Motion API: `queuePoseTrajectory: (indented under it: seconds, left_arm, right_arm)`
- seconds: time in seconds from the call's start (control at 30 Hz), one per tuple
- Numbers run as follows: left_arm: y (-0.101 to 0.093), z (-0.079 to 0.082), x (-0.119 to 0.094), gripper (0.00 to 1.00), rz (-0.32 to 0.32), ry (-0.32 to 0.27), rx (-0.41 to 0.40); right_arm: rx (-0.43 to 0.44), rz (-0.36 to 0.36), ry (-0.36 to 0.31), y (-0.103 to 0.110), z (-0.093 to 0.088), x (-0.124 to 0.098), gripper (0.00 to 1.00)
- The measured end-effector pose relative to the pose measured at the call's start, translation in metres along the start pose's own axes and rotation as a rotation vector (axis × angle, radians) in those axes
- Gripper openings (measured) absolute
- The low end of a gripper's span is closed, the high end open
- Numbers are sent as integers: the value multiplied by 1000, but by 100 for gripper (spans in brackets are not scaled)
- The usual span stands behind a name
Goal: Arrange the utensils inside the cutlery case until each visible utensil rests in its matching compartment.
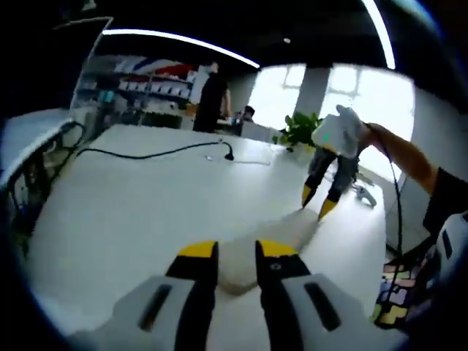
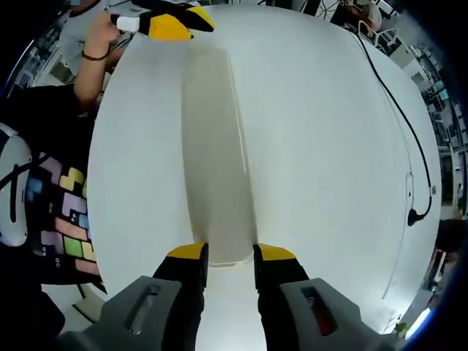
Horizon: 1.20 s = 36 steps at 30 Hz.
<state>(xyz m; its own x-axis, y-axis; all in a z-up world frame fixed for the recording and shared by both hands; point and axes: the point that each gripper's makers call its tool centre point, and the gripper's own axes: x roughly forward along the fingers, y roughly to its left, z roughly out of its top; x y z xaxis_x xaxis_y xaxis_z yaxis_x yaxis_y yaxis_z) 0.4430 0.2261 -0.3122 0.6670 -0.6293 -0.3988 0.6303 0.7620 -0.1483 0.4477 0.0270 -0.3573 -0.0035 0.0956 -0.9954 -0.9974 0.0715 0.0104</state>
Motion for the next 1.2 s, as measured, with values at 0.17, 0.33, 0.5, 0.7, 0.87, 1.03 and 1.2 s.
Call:
queuePoseTrajectory:
  seconds: [0.17,0.33,0.5,0.7,0.87,1.03,1.2]
  left_arm:
    - [-6,-1,7,21,-51,188,256]
    - [-17,-3,11,22,-155,358,410]
    - [-15,-11,15,23,-180,504,515]
    - [-15,-28,17,23,-238,686,583]
    - [-12,-29,24,24,-241,736,579]
    - [-10,-29,26,24,-253,787,572]
    - [-8,-30,26,22,-276,832,569]
  right_arm:
    - [-6,3,5,-3,3,-2,25]
    - [-11,1,-30,-19,9,-6,25]
    - [-2,-1,-42,-26,10,-9,25]
    - [-12,-5,-43,-14,6,-6,25]
    - [-13,-9,-64,-9,4,-5,25]
    - [-14,-6,-56,-17,7,-6,24]
    - [-13,-4,-50,-13,6,-4,24]
